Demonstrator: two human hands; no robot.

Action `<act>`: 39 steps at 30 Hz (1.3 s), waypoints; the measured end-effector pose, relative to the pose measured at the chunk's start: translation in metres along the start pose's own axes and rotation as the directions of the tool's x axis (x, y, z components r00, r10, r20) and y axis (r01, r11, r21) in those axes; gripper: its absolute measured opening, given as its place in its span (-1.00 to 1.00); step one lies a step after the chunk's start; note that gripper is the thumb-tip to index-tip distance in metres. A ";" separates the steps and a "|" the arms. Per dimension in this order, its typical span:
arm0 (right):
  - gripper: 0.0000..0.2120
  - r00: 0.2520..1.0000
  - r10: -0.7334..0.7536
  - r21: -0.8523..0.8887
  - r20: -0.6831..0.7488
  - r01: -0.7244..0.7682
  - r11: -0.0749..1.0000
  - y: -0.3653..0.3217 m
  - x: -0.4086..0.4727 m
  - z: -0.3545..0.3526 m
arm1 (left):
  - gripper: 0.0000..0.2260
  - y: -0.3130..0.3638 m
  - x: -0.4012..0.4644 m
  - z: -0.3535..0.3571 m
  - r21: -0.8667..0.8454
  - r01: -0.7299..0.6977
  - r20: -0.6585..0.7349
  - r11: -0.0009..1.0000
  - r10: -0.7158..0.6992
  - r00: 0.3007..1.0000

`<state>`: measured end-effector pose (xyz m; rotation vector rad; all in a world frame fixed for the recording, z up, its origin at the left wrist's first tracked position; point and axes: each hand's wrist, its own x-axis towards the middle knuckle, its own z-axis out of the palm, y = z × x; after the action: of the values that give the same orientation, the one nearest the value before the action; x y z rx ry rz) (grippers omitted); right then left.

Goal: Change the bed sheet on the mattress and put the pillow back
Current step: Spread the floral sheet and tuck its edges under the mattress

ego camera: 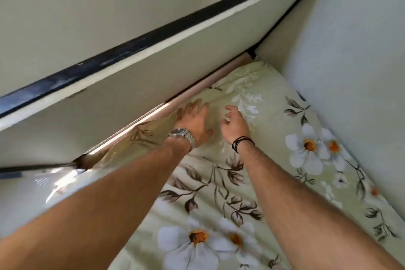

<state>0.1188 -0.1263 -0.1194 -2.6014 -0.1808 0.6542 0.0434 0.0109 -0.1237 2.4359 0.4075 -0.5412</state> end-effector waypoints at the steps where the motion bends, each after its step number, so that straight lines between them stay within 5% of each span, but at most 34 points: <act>1: -0.57 1.000 0.007 -0.025 -0.001 -0.007 1.000 0.008 0.010 -0.010 | -0.13 0.012 0.019 -0.001 0.001 -0.001 0.002 1.000 0.001 1.000; 12: -0.60 0.996 -0.091 -0.195 -0.011 0.087 0.977 0.059 0.134 -0.092 | 0.43 0.030 0.122 0.031 0.171 0.164 0.224 0.972 -0.201 0.954; 20: -0.65 0.977 -0.200 -0.238 -0.077 0.177 0.955 0.032 0.253 -0.127 | 0.45 0.011 0.144 0.044 0.168 0.170 0.297 0.971 -0.214 0.931; 23: -0.62 0.971 -0.232 -0.259 0.054 0.237 0.936 0.013 0.273 -0.123 | 0.45 0.005 0.147 0.043 0.163 0.153 0.318 0.975 -0.199 0.927; 26: -0.54 0.957 -0.117 -0.520 0.266 0.245 0.818 0.003 0.283 -0.104 | 0.46 0.003 0.149 0.046 0.135 0.133 0.323 0.982 -0.171 0.931; 31: -0.42 0.932 0.055 -0.761 0.358 0.257 0.595 -0.037 0.285 -0.091 | 0.46 0.001 0.146 0.046 0.108 0.124 0.307 0.986 -0.152 0.939; 36: -0.46 0.965 0.084 -0.812 0.249 0.161 0.561 -0.052 0.289 -0.090 | 0.48 0.001 0.143 0.039 0.081 0.118 0.286 0.990 -0.137 0.948; 39: -0.64 0.991 -0.028 -0.810 0.127 0.120 0.574 -0.054 0.279 -0.090 | 0.44 0.007 0.133 0.030 -0.129 0.127 0.185 0.983 -0.102 0.977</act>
<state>0.4060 -0.0495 -0.1407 -3.4161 -0.8050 0.8053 0.1530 0.0079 -0.2046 2.2181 0.4962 -0.7475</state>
